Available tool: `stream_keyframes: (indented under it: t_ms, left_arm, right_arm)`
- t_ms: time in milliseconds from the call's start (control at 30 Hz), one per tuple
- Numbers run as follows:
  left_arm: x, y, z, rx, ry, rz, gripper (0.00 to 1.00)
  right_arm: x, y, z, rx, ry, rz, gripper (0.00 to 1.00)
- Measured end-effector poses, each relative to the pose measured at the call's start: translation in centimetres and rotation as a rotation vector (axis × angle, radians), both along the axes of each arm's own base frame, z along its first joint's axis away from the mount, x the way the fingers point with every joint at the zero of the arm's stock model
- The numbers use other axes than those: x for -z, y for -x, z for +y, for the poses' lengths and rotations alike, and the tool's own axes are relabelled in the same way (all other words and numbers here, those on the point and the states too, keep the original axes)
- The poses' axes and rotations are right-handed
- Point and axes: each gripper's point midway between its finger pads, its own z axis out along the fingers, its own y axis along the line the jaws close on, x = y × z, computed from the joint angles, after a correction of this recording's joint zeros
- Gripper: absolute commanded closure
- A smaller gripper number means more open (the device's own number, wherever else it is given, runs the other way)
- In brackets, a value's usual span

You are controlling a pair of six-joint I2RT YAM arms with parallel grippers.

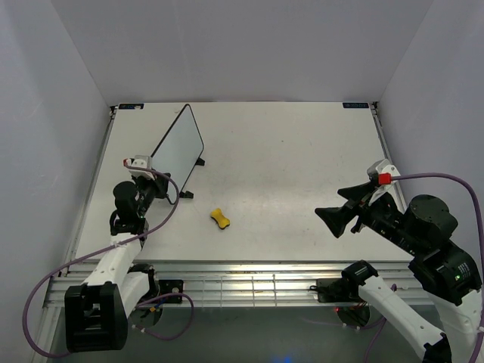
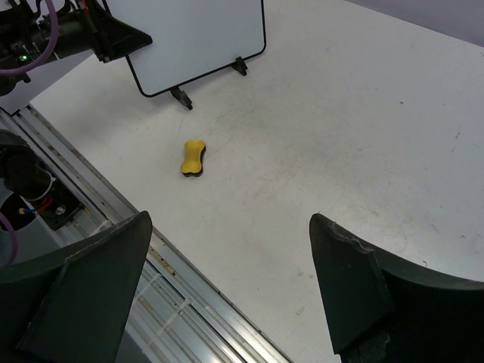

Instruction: Erase the whiteboard

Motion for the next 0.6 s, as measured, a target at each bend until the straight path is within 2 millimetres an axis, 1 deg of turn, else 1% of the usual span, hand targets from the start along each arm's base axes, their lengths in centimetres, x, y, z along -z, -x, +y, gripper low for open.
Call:
stream_keyframes:
  t_ms: [167,333,433,600]
  left_arm:
    - [-0.1,-0.2,0.2,-0.04,0.062,0.033,1.0]
    - [-0.3,0.6,0.9,-0.094,0.065,0.023,1.0]
    - [-0.1,1.2,1.4,-0.128,0.06,0.013,1.0]
    - [0.4,1.6,1.5,-0.152,0.087,0.013,1.0]
  right_arm:
    - [-0.1,0.2,0.1,-0.012,-0.004,-0.003,0.1]
    - [-0.5,0.7,-0.1,-0.018,-0.016,-0.021,0.1]
    - [-0.7,1.1,-0.1,-0.026,-0.024,-0.032,0.1]
    - [-1.1,1.6,-0.1,-0.043,-0.037,-0.046,0.1]
